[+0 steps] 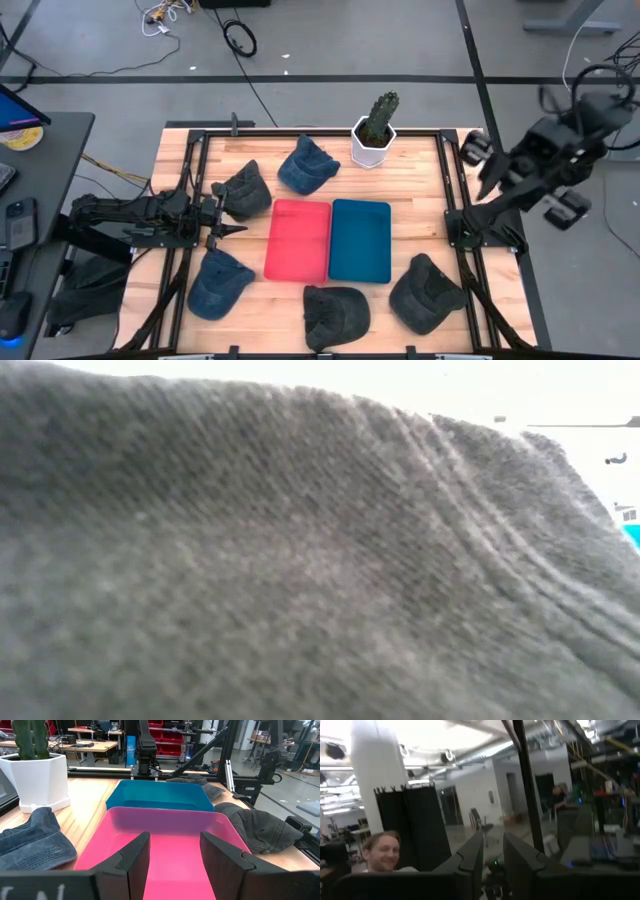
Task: Pick & Place hat
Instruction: Put the bottom right black cap into the blue bin
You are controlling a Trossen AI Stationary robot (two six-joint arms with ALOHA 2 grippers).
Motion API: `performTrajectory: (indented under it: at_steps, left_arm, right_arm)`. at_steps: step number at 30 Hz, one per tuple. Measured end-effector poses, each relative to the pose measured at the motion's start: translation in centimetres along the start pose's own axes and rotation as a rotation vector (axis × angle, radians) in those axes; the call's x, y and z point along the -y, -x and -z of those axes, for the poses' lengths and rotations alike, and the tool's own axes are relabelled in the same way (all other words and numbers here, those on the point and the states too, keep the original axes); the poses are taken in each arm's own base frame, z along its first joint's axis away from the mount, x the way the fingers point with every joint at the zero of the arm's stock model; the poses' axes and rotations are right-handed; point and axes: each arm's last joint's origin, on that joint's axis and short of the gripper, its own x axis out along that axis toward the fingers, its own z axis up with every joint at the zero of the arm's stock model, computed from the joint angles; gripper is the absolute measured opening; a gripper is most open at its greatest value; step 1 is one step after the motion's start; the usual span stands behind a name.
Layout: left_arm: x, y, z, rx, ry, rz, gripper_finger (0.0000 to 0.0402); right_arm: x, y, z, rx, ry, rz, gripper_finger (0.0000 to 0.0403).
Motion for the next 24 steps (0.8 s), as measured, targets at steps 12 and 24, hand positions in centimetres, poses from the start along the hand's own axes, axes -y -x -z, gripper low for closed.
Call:
performTrajectory:
  at_steps: [12, 24]
  left_arm:
    - [0.0, 0.0, 0.0, 0.000, 0.000, 0.000, 0.0177]
    - [0.0, 0.0, 0.0, -0.001, 0.000, 0.000, 0.0177]
  right_arm:
    - [-1.2, -3.9, 1.1, -0.326, -0.178, 0.290, 0.0080]
    - [-1.9, -5.5, 9.1, -0.879, -0.510, 0.567, 0.0080]
